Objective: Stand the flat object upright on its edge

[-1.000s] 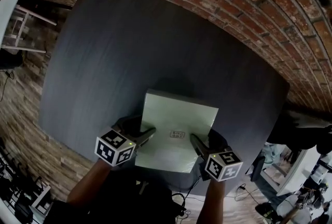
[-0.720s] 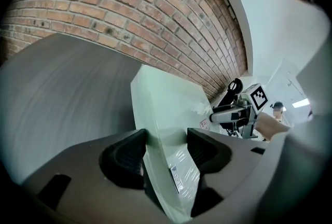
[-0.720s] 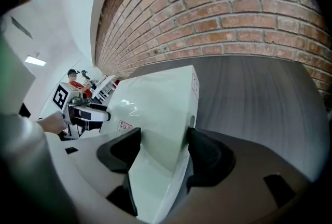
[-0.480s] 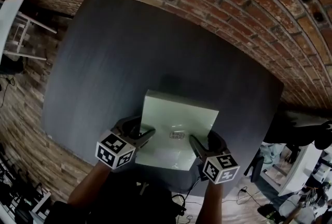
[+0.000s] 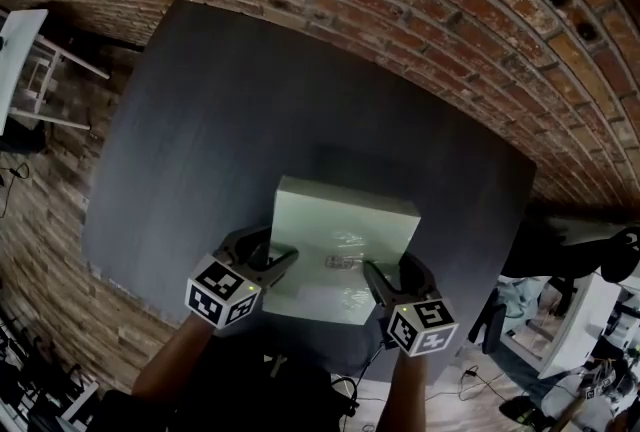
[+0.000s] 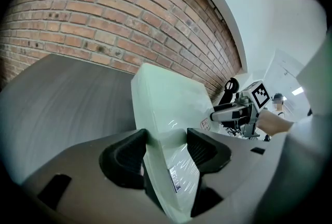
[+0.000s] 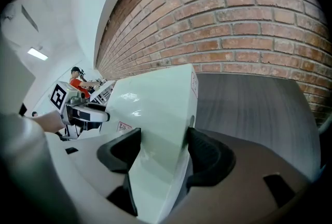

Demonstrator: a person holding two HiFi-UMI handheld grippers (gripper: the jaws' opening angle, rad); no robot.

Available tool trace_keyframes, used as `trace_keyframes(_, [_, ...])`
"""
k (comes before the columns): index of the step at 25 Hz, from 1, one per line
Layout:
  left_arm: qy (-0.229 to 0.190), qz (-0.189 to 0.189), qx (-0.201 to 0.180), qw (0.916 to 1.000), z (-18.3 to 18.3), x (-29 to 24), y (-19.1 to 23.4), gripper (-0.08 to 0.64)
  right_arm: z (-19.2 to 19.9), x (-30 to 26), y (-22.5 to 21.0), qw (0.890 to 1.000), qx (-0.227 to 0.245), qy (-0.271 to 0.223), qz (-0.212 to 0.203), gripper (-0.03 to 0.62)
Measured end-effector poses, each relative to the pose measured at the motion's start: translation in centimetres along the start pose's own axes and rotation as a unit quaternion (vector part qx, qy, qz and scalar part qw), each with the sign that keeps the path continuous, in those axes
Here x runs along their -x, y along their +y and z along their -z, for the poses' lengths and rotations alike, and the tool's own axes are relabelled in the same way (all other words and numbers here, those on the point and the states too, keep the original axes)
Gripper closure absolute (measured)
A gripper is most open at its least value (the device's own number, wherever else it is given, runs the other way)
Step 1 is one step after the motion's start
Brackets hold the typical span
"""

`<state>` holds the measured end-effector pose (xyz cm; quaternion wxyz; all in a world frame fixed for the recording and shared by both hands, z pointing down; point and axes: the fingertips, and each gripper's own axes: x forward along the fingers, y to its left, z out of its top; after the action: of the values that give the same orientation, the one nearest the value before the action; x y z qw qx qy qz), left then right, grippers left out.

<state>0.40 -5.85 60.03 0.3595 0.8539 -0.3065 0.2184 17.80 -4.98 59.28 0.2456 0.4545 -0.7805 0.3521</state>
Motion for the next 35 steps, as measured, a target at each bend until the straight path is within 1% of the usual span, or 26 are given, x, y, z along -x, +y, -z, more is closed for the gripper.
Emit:
trace_keyframes(6, [-0.008, -0.001, -0.025, 0.9996, -0.9, 0.4, -0.7, 0.294, -0.7, 1.0, 0.1, 1.0, 0.001, -0.016, 0.006, 0.29])
trace_keyframes(20, [-0.037, 0.002, -0.054, 0.9979, -3.1, 1.1, -1.3, 0.293, -3.4, 2.5, 0.5, 0.998, 0.03, -0.059, 0.025, 0.291])
trace_keyframes(25, [-0.056, 0.002, -0.07, 0.996, -4.3, 1.2, -1.4, 0.295, -4.6, 2.9, 0.4, 0.995, 0.042, -0.083, 0.031, 0.293])
trace_keyframes(31, [-0.082, -0.004, -0.097, 0.9919, -6.0, 1.6, -1.7, 0.296, -6.2, 3.8, 0.5, 0.991, 0.058, -0.115, 0.041, 0.296])
trace_keyframes(35, [-0.084, -0.003, -0.11, 0.9903, -6.7, 1.7, -2.1, 0.298, -6.8, 4.4, 0.5, 0.989, 0.065, -0.127, 0.046, 0.298])
